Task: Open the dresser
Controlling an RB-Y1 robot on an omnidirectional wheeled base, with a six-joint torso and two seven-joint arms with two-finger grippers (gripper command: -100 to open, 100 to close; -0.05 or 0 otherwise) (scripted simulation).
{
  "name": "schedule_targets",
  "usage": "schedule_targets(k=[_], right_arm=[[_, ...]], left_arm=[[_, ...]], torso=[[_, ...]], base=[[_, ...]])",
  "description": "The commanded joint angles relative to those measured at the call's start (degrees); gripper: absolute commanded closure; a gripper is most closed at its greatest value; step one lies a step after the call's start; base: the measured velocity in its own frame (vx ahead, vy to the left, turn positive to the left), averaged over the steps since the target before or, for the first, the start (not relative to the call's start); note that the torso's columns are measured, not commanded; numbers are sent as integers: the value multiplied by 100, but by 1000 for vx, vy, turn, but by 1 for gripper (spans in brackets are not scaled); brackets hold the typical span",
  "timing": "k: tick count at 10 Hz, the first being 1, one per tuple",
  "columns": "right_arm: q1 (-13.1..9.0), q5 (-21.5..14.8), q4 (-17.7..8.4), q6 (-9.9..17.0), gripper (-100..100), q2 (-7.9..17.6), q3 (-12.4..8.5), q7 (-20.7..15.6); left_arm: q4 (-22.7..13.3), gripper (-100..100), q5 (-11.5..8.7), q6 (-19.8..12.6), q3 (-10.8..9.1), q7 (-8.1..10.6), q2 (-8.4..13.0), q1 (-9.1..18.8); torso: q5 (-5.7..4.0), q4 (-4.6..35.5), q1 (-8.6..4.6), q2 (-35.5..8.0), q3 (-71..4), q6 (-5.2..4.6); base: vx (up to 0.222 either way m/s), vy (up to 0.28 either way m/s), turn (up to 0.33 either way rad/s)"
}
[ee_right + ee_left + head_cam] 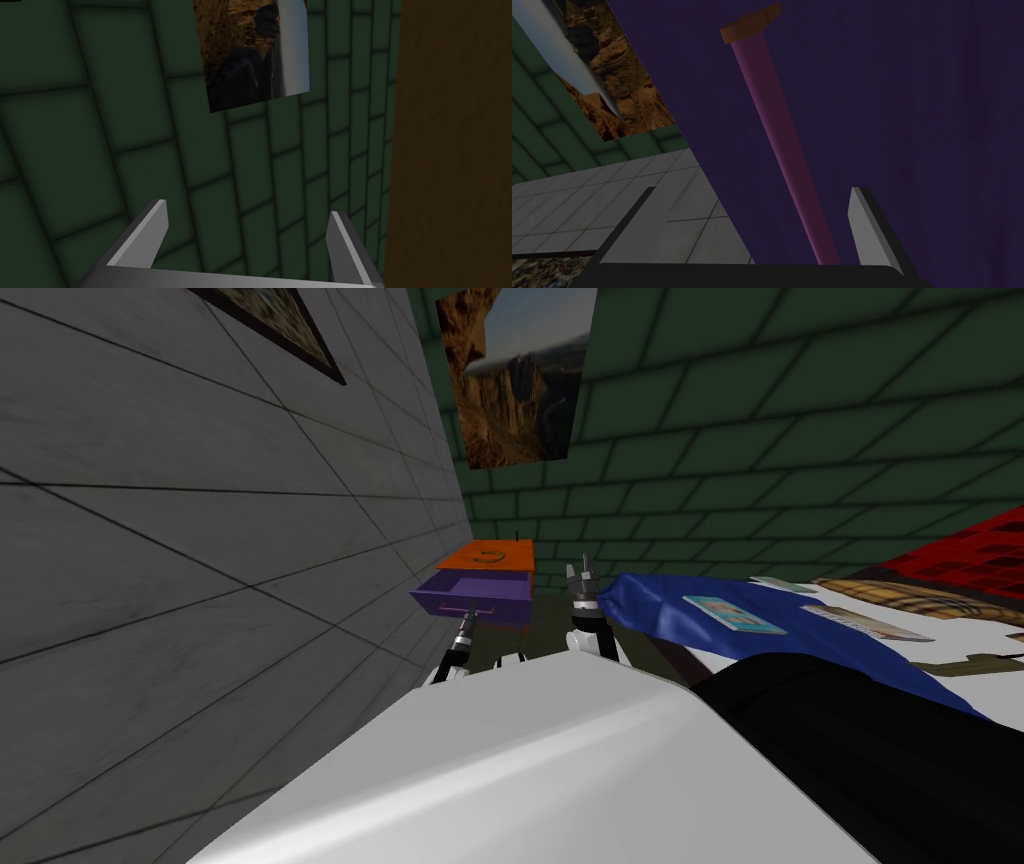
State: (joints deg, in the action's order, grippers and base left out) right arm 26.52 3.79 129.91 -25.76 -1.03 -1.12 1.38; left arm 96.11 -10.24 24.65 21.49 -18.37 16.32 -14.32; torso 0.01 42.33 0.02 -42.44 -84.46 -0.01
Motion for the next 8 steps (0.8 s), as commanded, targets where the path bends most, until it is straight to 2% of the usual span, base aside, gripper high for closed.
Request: schedule_targets(k=[1, 2, 3, 4, 8], right_arm=[[0, 0, 0, 0, 0, 0, 0, 0], [0, 0, 0, 0, 0, 0, 0, 0], [0, 0, 0, 0, 0, 0, 0, 0], [0, 0, 0, 0, 0, 0, 0, 0], [0, 0, 0, 0, 0, 0, 0, 0]], left_arm=[[346, -100, -54, -366, -43, 12, 70, 33], [465, -100, -75, -497, -59, 16, 92, 53], [339, -100, -66, -444, -41, 22, 83, 23], [349, 0, -69, -489, -42, 21, 85, 21], [324, 0, -70, -505, -43, 22, 90, 4]], torso=[[-1, -2, -1, 6, -4, 1], [-7, 12, -6, 0, -4, 3], [-13, 28, -11, -11, 1, 3], [-9, 18, -11, -10, 4, 1], [-3, -1, -6, 12, -9, 0]], base=[[-31, -11, 16], [-26, -7, 24], [0, 0, 0], [0, 0, 0], [0, 0, 0]])
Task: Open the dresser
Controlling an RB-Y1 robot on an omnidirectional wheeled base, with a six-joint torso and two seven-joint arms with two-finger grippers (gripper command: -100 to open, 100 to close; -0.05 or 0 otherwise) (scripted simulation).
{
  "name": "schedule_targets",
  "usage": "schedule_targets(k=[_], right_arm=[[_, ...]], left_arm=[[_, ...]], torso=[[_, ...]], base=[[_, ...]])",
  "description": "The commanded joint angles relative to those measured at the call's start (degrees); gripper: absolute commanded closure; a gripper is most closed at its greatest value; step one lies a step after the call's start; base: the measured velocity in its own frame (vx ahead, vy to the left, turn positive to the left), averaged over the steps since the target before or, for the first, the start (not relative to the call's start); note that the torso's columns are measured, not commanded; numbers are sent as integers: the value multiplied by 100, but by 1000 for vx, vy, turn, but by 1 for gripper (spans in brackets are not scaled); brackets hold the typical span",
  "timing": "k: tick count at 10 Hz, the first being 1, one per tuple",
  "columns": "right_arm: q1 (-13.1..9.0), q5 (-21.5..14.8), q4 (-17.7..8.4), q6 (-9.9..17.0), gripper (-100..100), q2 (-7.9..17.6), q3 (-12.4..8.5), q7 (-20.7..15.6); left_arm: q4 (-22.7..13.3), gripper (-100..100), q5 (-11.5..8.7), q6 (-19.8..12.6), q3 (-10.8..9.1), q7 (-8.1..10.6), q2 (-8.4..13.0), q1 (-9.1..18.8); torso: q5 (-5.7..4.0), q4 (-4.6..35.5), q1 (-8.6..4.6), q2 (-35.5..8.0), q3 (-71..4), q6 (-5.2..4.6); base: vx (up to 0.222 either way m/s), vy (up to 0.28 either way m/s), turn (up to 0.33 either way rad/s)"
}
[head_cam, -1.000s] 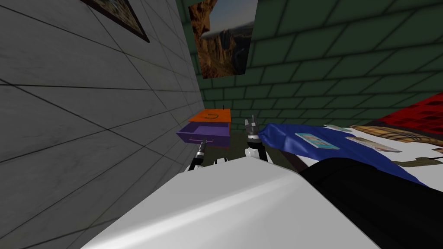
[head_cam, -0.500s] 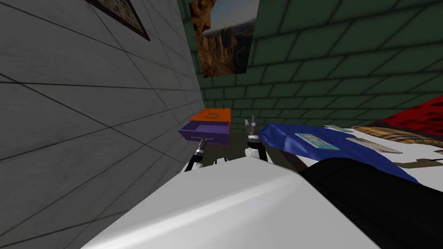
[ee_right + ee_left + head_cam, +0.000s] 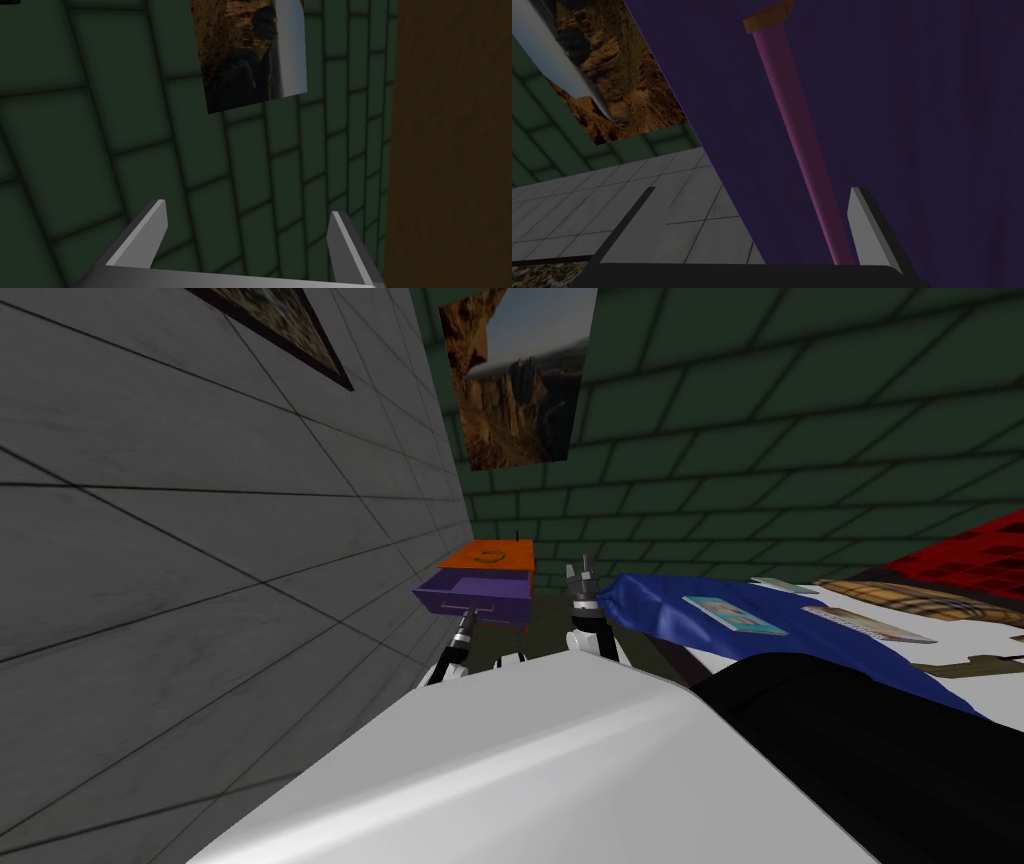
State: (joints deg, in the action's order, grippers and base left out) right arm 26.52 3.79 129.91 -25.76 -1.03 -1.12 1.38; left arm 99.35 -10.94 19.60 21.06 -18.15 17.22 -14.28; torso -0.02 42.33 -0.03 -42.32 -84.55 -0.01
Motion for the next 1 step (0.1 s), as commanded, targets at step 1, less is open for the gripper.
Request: schedule_targets(k=[1], right_arm=[[0, 0, 0, 0, 0, 0, 0, 0]], left_arm=[[-2, 0, 0, -2, 0, 0, 0, -1]], torso=[[1, -2, 1, 1, -1, 0]], base=[[0, 0, 0]])
